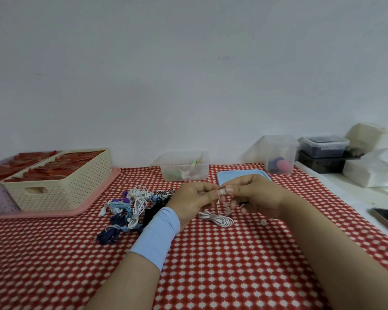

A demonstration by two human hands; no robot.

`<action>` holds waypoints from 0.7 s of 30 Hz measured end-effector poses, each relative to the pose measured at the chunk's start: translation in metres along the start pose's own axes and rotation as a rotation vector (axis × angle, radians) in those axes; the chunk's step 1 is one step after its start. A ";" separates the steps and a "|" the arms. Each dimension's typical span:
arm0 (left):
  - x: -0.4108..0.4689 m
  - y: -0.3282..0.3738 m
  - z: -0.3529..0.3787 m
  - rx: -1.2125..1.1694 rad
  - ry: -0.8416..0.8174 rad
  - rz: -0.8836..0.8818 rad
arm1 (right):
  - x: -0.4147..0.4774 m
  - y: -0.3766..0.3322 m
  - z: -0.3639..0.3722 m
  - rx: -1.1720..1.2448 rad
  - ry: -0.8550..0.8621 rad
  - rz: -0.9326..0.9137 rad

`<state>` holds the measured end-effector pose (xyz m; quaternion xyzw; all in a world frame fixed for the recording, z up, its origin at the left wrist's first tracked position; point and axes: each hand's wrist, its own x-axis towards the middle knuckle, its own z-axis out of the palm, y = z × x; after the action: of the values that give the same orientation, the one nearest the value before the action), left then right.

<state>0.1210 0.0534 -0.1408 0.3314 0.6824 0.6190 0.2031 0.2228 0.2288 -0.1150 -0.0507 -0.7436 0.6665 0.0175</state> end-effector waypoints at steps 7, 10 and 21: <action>0.001 0.001 0.000 0.045 0.029 0.013 | -0.002 -0.006 0.003 -0.160 0.104 -0.066; 0.002 0.005 -0.002 0.197 0.014 0.032 | -0.008 -0.014 -0.007 -0.364 0.103 -0.027; -0.011 0.028 -0.002 0.640 -0.318 -0.028 | -0.017 -0.022 -0.038 -1.007 -0.099 0.389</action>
<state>0.1330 0.0446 -0.1145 0.4610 0.8061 0.3116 0.2013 0.2422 0.2623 -0.0882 -0.1584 -0.9478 0.2200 -0.1677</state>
